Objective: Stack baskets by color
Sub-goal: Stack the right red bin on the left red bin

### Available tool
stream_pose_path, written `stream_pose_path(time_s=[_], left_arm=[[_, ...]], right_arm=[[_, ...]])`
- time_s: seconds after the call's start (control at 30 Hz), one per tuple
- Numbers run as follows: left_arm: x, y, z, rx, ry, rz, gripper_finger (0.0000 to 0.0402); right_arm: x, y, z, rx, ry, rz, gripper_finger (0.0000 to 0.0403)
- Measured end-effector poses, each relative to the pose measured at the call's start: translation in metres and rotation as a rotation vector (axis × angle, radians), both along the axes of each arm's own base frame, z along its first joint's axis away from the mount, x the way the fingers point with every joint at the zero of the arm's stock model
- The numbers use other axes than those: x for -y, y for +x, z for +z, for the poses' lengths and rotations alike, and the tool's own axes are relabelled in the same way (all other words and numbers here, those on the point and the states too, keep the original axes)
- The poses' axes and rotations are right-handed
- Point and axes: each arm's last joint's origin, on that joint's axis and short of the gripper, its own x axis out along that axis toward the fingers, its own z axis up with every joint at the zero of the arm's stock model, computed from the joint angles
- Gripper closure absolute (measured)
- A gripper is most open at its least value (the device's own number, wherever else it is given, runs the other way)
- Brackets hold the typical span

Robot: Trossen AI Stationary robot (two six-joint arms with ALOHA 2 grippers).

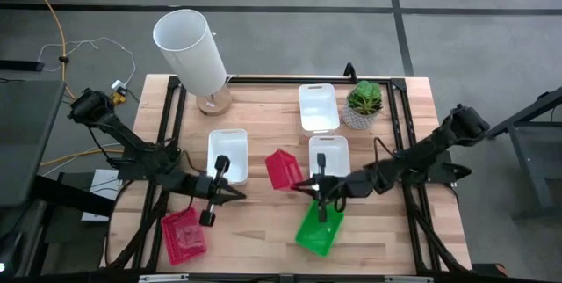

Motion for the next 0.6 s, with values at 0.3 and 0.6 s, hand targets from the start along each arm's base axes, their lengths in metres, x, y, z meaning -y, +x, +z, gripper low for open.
stream_pose_path(time_s=[0.3,0.6], left_arm=[[-0.0093,0.0095,-0.0082,-0.057,-0.036,-0.080,0.0402],[-0.0038,0.0068,-0.0075,-0.047,-0.013,-0.090,0.0401]], right_arm=[[0.0106,0.0030,-0.0011,0.048,-0.003,0.018,0.0403],[0.0064,0.0013,-0.0012,0.047,0.008,0.031,0.0403]])
